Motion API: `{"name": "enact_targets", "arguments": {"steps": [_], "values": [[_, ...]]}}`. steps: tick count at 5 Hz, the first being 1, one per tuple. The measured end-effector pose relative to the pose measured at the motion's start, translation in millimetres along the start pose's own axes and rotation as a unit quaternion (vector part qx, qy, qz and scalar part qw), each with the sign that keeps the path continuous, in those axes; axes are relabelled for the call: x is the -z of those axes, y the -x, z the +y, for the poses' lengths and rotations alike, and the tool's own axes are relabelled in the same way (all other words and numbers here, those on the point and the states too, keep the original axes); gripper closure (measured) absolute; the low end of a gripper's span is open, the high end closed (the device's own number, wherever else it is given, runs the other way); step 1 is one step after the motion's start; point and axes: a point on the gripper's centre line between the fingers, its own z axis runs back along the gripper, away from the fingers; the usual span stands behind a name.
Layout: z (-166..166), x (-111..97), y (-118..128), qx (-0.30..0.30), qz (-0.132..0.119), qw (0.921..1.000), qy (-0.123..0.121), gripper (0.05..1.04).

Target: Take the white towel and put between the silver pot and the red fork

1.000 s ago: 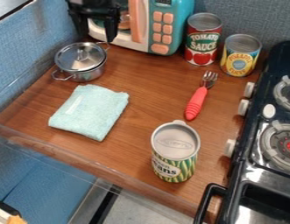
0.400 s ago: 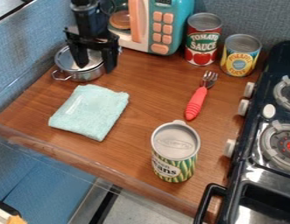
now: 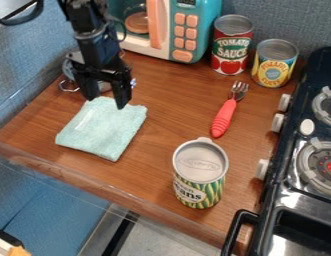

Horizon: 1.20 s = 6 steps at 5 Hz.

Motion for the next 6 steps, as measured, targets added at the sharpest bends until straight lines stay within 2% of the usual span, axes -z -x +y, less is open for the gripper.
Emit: {"name": "enact_targets", "arguments": {"steps": [1,2,3,5,6], "values": [[10,18,5,-0.002,0.016,0.9995,-0.025,0.083],[22,32,14,-0.009,0.025,0.999,-0.034,0.083],[21,47,20,-0.009,0.036,0.9988,-0.031,0.084],[1,55,3,0.017,0.043,0.9986,-0.025,0.081],[-19,58,-22,0.025,0.041,0.9987,-0.013,0.083]]}}
